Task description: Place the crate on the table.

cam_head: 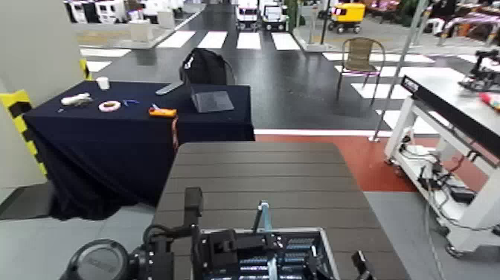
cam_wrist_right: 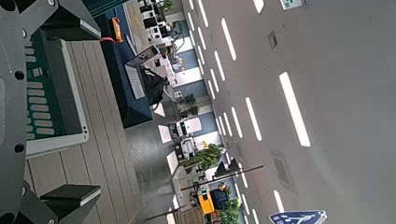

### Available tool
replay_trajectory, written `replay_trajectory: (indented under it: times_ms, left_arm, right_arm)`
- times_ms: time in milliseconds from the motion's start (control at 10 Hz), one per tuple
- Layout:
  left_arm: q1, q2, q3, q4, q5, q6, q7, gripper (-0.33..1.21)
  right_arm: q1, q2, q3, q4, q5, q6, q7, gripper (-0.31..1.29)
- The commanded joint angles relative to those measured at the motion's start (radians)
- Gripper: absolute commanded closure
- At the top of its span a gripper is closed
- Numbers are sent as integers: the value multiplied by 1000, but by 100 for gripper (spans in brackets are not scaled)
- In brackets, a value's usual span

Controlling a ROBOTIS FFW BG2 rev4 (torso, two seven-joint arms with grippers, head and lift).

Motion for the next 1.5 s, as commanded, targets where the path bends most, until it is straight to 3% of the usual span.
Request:
replay_trajectory:
  times_ms: [100, 500, 1100, 1300, 1500]
  left_arm:
    - [-3, 0, -3, 2, 0, 0, 0, 119]
    - [-24, 6, -20, 17, 0, -2, 0, 119]
    - [-187, 5, -101, 153, -95, -43, -48, 119]
    - [-257, -8, -142, 213, -133, -89, -80, 119]
    - [-309, -41, -155, 295, -187, -123, -110, 119]
  right_arm:
    - [0, 0, -1, 2, 0, -2, 0, 14]
    - [-2, -2, -1, 5, -2, -10, 2, 14]
    - [-8, -5, 7, 11, -10, -17, 0, 14]
    - [-6, -5, 7, 11, -10, -19, 0, 14]
    - [-8, -5, 7, 11, -10, -19, 0, 14]
